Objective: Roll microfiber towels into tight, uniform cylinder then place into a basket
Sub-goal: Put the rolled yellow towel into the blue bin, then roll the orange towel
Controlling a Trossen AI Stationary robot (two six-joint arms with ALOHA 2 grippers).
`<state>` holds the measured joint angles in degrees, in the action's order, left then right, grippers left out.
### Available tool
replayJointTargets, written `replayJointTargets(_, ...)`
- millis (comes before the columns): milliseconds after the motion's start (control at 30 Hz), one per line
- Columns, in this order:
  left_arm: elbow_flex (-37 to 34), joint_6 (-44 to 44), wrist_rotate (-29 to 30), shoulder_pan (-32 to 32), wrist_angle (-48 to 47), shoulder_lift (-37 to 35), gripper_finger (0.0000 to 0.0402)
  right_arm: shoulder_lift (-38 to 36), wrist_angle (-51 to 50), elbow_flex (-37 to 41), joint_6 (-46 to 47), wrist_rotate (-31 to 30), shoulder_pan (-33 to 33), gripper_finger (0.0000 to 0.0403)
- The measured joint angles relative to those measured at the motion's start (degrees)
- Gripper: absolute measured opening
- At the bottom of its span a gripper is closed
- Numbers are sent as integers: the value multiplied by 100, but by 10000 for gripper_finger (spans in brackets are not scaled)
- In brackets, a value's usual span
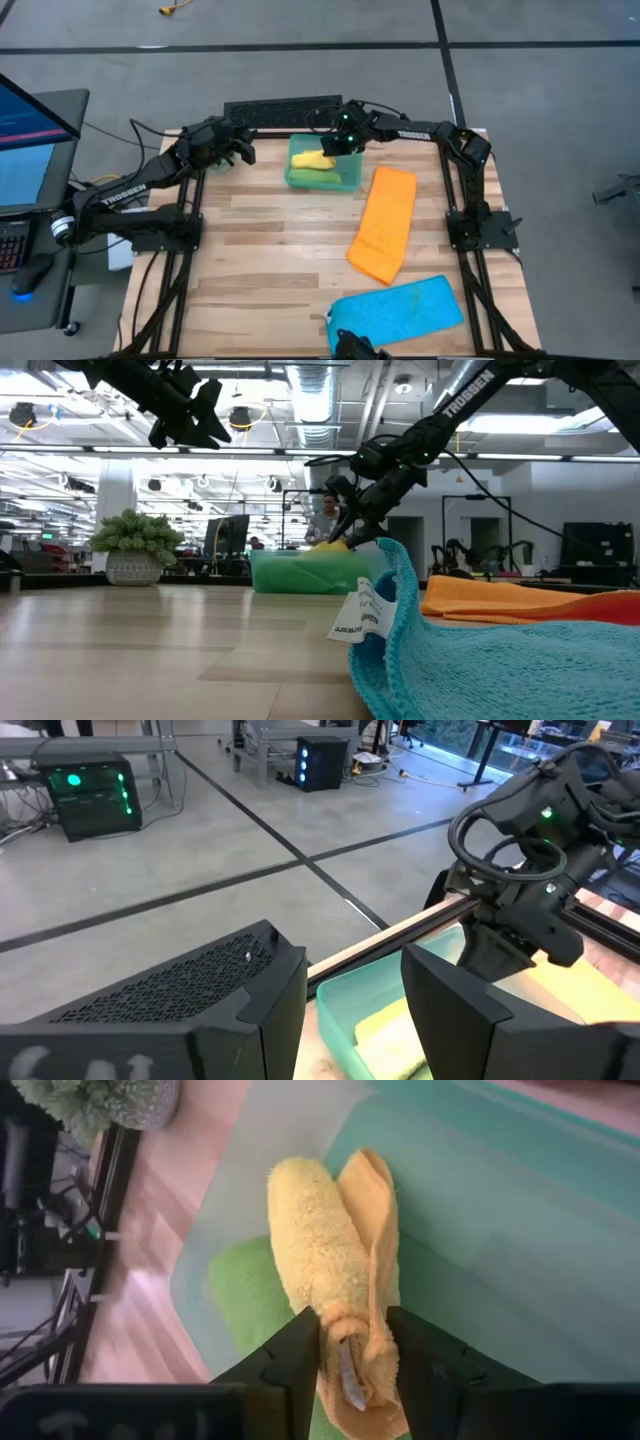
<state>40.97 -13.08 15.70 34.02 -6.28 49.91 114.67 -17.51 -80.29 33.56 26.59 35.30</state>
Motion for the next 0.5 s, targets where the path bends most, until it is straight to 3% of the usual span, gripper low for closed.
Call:
replayJointTargets(200, 0, -2, 4, 0, 0, 0, 158, 2, 37, 0, 68, 9, 34, 163)
replayJointTargets(400, 0, -1, 7, 0, 0, 0, 158, 2, 38, 0, 318, -534, 34, 233)
replayJointTargets(500, 0, 22, 9, 0, 0, 0, 158, 7, 38, 0, 524, -493, 104, 258)
